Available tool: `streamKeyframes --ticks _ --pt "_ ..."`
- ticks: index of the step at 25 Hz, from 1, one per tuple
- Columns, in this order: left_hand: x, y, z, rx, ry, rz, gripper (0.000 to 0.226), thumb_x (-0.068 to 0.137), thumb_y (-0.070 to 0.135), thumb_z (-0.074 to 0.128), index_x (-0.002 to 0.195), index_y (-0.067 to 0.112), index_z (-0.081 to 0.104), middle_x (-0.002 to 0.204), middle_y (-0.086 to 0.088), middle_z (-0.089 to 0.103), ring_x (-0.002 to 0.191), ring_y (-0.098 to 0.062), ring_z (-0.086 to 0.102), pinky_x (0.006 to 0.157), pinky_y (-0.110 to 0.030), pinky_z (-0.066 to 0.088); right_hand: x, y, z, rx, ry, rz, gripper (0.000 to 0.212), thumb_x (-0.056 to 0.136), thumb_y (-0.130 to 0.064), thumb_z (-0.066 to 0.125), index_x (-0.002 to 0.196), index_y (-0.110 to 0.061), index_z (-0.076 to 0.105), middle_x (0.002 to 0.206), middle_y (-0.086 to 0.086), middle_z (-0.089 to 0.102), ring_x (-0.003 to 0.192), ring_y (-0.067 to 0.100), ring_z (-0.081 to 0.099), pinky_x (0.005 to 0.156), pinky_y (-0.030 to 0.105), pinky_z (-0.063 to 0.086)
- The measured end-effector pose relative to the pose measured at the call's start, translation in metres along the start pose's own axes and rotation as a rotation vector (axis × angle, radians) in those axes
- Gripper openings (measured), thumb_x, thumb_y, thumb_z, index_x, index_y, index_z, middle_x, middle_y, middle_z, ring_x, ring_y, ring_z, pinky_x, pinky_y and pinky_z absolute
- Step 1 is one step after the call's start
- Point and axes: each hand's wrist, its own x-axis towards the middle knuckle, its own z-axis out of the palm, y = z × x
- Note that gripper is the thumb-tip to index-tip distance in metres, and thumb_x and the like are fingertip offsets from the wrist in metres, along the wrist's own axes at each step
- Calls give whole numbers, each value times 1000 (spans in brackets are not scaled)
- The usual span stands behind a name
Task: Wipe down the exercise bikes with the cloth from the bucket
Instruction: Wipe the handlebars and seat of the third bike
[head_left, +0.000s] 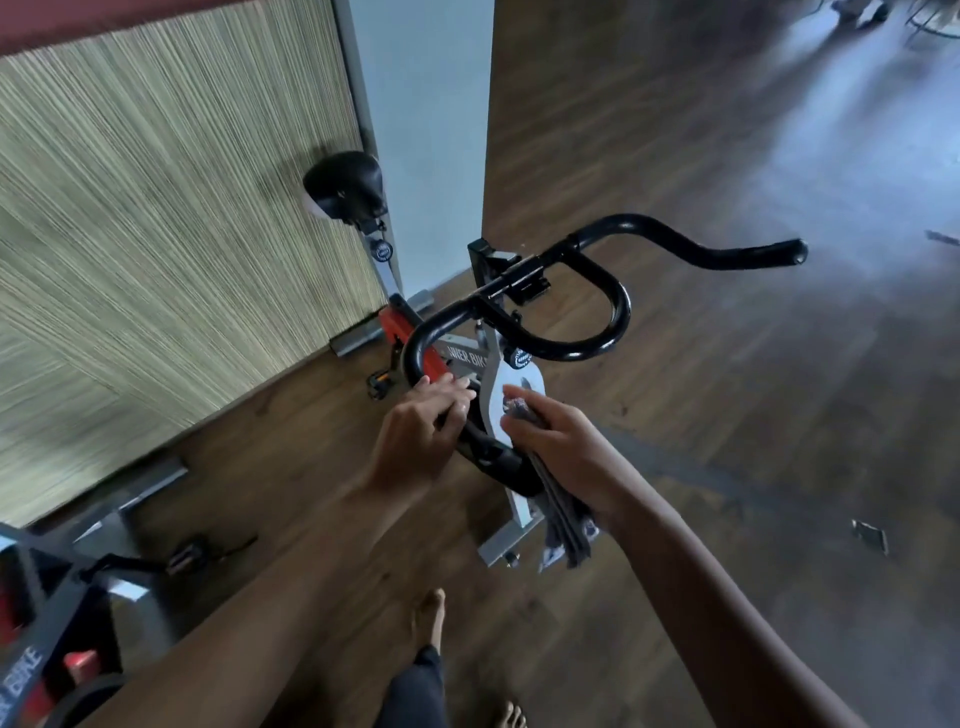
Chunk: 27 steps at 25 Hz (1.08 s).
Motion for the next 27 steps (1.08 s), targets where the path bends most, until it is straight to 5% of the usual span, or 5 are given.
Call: streamKeyframes --ticks 5,11,22,25,27 --pt "47 -8 -24 11 99 -34 32 98 15 46 119 10 69 132 -8 64 129 -12 50 119 -34 21 49 -25 -14 -605 162 -137 49 100 -17 56 148 -12 44 149 4 48 134 18 46 100 15 31" --pt "120 -29 -18 156 -41 -85 44 95 22 44 134 7 58 142 -11 55 134 -24 45 115 -49 32 122 -28 -19 -1068 186 -297 51 103 -6 44 151 2 32 158 21 27 143 39 30 118 48 31" --pt "125 -42 8 141 -52 -232 53 95 39 36 134 9 57 138 -8 58 132 -19 49 112 -40 39 153 6 -23 -1090 211 -233 66 98 -52 49 153 -18 34 162 8 28 148 29 31 121 51 22" --pt "124 -40 8 133 -41 -245 49 96 39 39 132 11 58 132 -6 62 124 -20 55 105 -41 46 150 11 -30 -1132 198 -276 66 100 -54 43 156 -23 28 162 0 30 143 21 40 107 44 43" --pt "124 -39 7 119 -36 -257 49 95 40 40 131 13 59 127 -5 64 119 -21 58 100 -42 49 150 11 -31 -1149 230 -322 61 100 -53 36 153 -23 36 159 -1 37 134 21 52 76 41 59"
